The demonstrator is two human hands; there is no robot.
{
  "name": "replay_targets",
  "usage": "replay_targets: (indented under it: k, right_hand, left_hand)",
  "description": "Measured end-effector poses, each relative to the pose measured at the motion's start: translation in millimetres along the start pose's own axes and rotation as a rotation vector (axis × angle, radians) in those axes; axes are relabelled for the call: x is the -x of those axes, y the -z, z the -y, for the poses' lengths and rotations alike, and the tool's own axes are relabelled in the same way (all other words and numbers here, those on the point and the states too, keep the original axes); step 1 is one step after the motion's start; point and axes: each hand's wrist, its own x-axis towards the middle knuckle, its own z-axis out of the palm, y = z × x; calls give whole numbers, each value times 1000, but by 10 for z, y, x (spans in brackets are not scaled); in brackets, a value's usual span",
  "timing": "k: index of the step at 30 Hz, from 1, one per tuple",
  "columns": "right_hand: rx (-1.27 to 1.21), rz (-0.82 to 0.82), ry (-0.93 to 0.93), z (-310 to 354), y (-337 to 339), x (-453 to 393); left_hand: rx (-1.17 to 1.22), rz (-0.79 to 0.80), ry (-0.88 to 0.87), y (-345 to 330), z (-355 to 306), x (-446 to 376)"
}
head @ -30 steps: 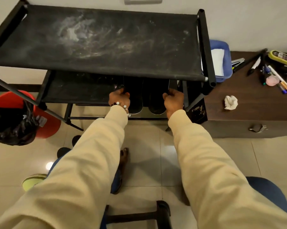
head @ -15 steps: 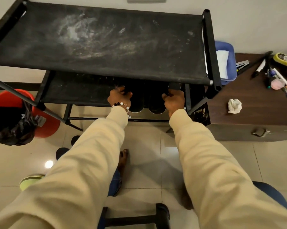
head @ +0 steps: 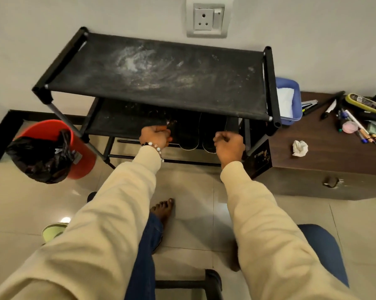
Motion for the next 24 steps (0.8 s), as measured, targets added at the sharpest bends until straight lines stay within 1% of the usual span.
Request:
replay_targets:
  k: [4,8,12,14,16,19,21,22,24]
  right_hand:
    - [-47,193,44,112,-164,452]
    - [29,473,101,124,-474,829]
    - [123,754,59,-73,-934,1026]
    - [194,857,36,-253,-1246,1071]
    - [273,924,-2,-477,-1553,1082]
    - [385,998,-46,-869,-2049,1052]
    - [453,1021,-68,-1130,-2351,998]
    - [487,1030,-68,-1271,-2501,954]
    - [573,1045,-59,-1551,-2784,883]
  left_hand:
    - [91,-11,20,481,50,275]
    - [172,-97,86,1021,284,356]
    - [234,-123,207,1497,747,298]
    - [183,-134,267,1733,1119,190]
    - [97,-171,337,1937,1542,45]
    - [53,-209,470,2145,2222,-253]
    - [-40,-203,535,2165,2610,-413]
    - [-87,-236,548,2152,2739,-469]
    - [-101,-301,570,2108,2992,-595]
